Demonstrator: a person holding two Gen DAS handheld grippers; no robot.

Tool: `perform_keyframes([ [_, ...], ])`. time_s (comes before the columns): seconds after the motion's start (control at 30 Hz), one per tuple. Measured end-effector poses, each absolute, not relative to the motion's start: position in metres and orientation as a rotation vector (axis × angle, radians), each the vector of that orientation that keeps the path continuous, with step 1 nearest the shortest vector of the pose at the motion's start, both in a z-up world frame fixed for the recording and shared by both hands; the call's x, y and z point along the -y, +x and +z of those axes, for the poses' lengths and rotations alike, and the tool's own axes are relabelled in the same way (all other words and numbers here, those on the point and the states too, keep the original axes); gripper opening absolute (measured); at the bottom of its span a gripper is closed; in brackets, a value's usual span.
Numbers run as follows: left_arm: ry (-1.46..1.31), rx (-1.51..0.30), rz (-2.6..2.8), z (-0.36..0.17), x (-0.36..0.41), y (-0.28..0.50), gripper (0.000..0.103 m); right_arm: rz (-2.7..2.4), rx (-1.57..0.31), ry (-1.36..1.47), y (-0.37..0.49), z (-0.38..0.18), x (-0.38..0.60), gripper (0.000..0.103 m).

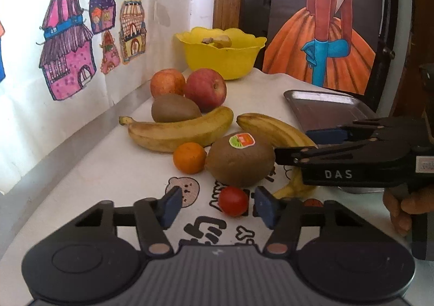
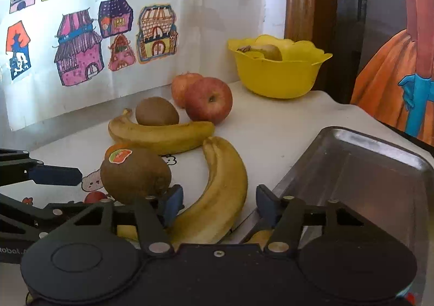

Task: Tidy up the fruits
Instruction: 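Grasp a cherry tomato with the left tool while the right tool grasps the yellow banana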

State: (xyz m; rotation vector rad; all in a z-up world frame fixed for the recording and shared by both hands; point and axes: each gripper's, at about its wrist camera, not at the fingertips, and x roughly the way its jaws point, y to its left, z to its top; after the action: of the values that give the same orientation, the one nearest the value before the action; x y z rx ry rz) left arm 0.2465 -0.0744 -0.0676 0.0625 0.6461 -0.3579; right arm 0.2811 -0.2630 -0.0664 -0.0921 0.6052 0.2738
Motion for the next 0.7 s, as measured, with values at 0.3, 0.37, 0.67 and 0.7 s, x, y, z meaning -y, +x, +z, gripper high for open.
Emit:
perform_keyframes([
  [0.3, 0.056, -0.668, -0.377, -0.069, 0.076, 0.248, 0.043, 0.264, -0.652, -0.091, 0.294, -0.07, 0.255, 0.058],
  [0.37, 0.06, -0.668, -0.381, -0.07, 0.077, 0.248, 0.038, 0.256, -0.657, -0.093, 0.294, -0.071, 0.252, 0.06],
  [0.67, 0.049, -0.673, -0.381, -0.068, 0.077, 0.247, 0.026, 0.201, -0.666, -0.105, 0.295, -0.07, 0.245, 0.049],
  [0.7, 0.044, -0.675, -0.377, -0.067, 0.076, 0.247, 0.026, 0.197, -0.665, -0.106, 0.295, -0.07, 0.244, 0.047],
])
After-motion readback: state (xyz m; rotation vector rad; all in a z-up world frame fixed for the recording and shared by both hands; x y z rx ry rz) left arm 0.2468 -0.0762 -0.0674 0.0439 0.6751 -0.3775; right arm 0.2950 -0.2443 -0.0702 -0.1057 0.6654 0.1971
